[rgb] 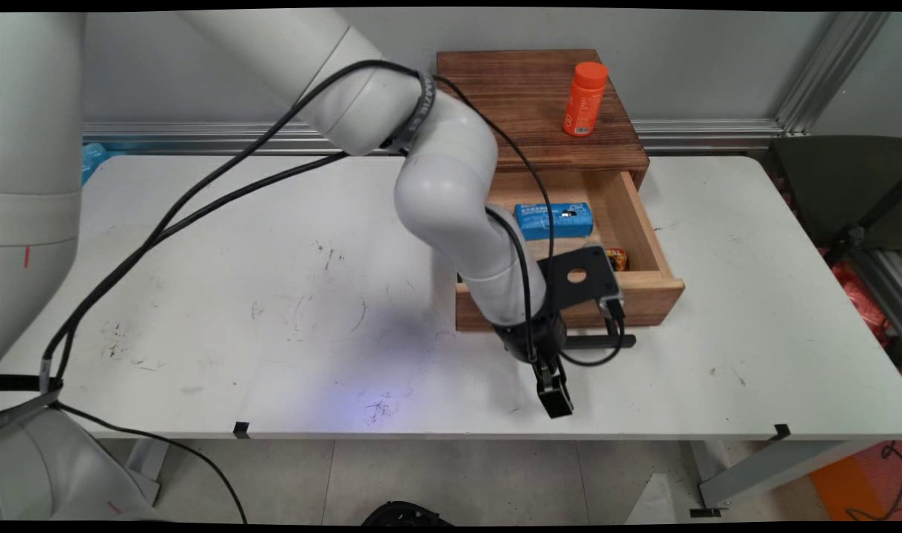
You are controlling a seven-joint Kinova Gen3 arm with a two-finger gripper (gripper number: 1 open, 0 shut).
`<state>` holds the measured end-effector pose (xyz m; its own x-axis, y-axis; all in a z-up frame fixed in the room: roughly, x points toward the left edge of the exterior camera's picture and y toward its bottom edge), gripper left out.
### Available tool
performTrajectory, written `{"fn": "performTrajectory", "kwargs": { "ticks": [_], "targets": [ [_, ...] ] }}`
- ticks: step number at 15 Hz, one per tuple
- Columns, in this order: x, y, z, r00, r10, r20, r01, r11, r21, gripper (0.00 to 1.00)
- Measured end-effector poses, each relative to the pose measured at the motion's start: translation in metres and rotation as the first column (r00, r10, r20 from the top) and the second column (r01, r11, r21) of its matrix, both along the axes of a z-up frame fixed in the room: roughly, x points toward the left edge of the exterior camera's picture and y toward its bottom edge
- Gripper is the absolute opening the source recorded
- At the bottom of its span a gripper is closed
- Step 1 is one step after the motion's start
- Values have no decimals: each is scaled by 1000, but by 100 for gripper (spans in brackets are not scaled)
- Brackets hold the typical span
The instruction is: Open the drawer
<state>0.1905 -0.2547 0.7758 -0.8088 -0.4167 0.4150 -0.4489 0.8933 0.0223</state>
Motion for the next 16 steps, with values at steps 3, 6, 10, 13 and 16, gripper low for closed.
{"fn": "performTrajectory", "kwargs": {
  "ticks": [3,6,10,13,16],
  "targets": [
    [-5,14,-1,1000,1,-7,-1,1000,0,100],
    [-10,26,-1,1000,2,-15,-2,1000,2,100],
    [-16,41,0,1000,-3,-26,3,1000,4,100],
    [-19,49,1,999,-11,-32,11,1000,5,100],
    [-21,57,3,999,-18,-38,18,1000,7,100]
  ]
}}
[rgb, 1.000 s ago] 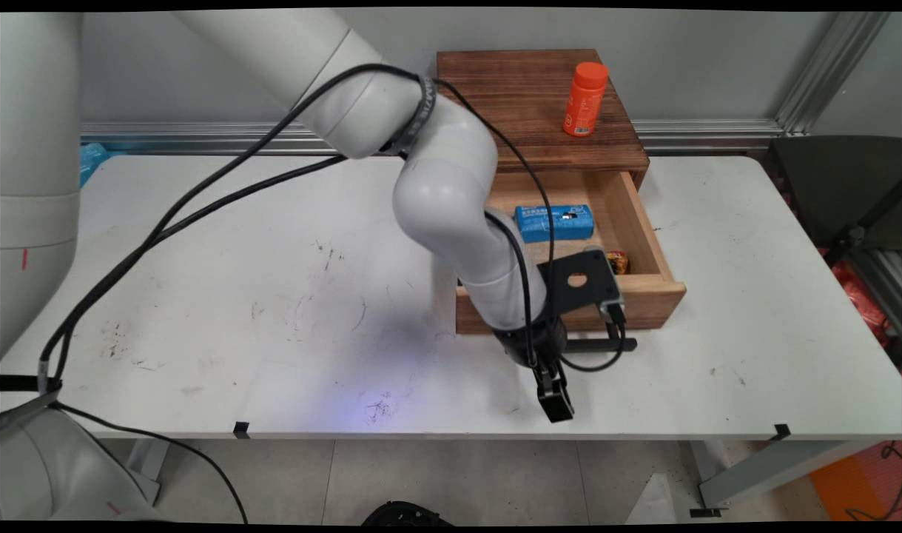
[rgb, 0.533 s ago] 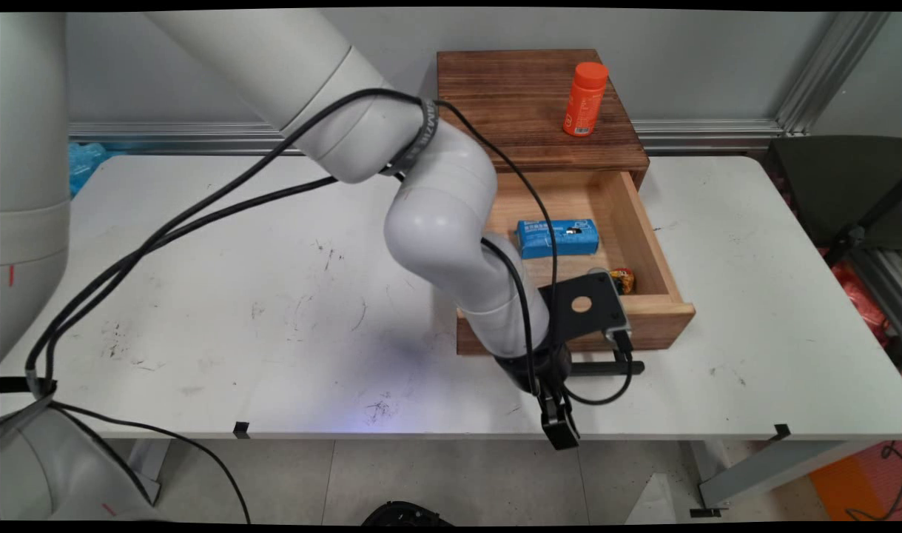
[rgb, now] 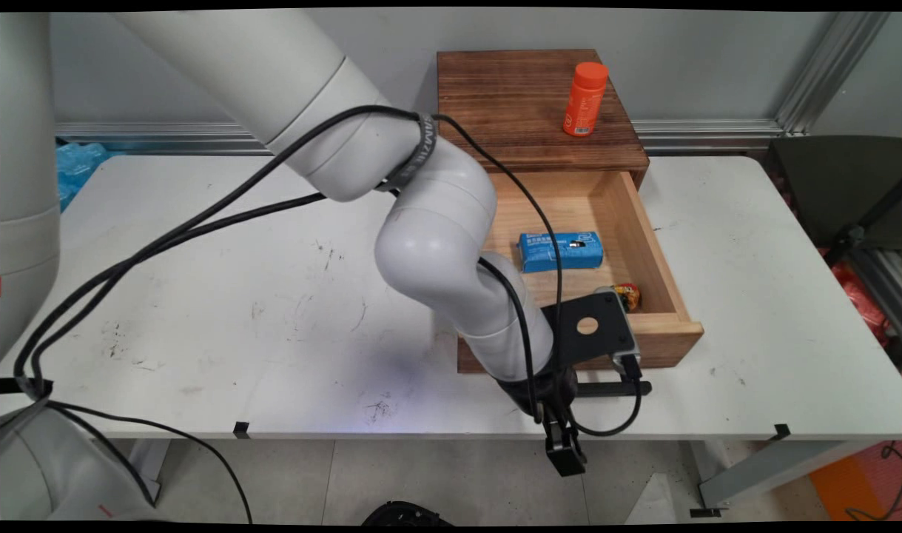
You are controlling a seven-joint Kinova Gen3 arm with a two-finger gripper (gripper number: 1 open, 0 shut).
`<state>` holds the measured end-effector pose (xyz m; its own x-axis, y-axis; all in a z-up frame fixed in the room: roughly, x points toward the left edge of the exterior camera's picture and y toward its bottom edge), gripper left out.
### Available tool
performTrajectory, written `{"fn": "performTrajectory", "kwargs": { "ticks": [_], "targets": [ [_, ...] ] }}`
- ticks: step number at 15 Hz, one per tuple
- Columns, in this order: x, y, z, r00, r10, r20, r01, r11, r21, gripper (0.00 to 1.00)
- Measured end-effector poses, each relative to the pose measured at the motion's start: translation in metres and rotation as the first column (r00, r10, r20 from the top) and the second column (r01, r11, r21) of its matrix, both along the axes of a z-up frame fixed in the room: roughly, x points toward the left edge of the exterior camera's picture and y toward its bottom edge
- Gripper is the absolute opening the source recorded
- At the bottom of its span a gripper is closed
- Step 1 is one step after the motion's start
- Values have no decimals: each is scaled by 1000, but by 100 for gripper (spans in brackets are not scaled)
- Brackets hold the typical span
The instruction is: Open the drawer
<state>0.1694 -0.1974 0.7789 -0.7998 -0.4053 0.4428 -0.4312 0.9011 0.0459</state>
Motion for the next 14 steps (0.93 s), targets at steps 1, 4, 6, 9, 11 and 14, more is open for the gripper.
{"fn": "performTrajectory", "kwargs": {
  "ticks": [1,4,6,9,11,14],
  "targets": [
    [-1,2,1,1000,-2,-2,2,1000,1,100],
    [-4,8,3,1000,-6,-10,7,1000,3,100],
    [-5,12,4,1000,-8,-15,8,1000,5,100],
    [-7,17,6,1000,-11,-19,12,1000,7,100],
    [-7,21,8,1000,-12,-21,12,1000,10,100],
    [-6,23,9,1000,-12,-21,13,1000,11,100]
  ]
}}
